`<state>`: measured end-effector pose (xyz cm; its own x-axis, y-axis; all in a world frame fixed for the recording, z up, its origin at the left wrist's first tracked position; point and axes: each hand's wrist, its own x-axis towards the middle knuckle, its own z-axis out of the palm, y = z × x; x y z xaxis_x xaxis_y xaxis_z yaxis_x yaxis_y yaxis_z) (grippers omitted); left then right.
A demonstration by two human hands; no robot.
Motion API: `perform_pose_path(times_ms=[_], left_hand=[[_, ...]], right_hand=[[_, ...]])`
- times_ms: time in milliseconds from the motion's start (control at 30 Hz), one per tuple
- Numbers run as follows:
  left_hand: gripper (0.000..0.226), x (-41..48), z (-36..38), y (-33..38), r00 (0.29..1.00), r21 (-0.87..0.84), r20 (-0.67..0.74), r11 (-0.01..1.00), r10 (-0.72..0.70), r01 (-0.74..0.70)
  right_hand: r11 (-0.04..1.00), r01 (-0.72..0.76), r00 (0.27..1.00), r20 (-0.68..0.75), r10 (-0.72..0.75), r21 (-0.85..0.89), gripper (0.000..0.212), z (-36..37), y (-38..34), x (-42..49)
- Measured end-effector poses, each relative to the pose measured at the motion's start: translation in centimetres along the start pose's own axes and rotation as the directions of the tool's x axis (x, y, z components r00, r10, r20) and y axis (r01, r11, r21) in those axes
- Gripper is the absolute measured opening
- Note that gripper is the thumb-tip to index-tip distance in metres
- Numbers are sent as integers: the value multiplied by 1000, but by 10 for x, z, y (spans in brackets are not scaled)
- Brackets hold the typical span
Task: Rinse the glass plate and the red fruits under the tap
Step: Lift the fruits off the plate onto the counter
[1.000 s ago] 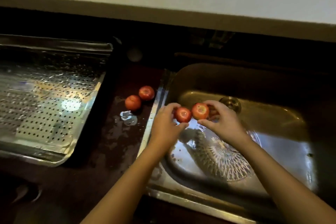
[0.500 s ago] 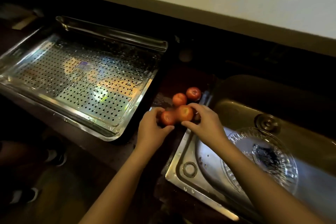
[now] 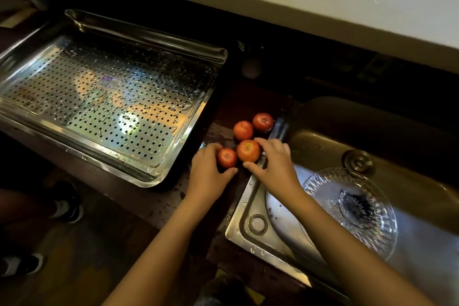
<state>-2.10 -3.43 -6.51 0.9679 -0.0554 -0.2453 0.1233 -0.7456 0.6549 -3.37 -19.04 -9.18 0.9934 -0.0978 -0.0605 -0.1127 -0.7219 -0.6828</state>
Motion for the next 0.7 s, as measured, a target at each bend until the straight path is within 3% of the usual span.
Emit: perform_pose_path(times_ms=[133,233,333,433,500,567,700], left_hand=[[70,-9,-15,12,998,114,-5,992,55,-54],[62,-18,-29,30,987,79,-46,986,151,-147],[46,-23,-20,59,948,-42,-75,949,310,-313],[44,-19,26,90,920,-160,119,922,374,-354],[54,-10,76,105,880,-105,371,955,297,-278],[68,2,128,110,813,94,565,968,140,-231],[68,27,201,103,781,368,621,903,-60,-223]], right_hand=[[998,-19,999,30,18,53,67,-9,-1,-6],[987,-71,997,31,67,142,62,-24,15,-23],[941,-254,966,2,260,223,54,-45,55,-50],[862,-480,870,-42,492,162,45,-66,113,-82],[810,-575,810,-56,583,120,36,-77,149,-103],[758,-647,757,-53,652,79,33,-83,179,-121],[564,-814,577,-80,813,-139,42,-87,226,-145]])
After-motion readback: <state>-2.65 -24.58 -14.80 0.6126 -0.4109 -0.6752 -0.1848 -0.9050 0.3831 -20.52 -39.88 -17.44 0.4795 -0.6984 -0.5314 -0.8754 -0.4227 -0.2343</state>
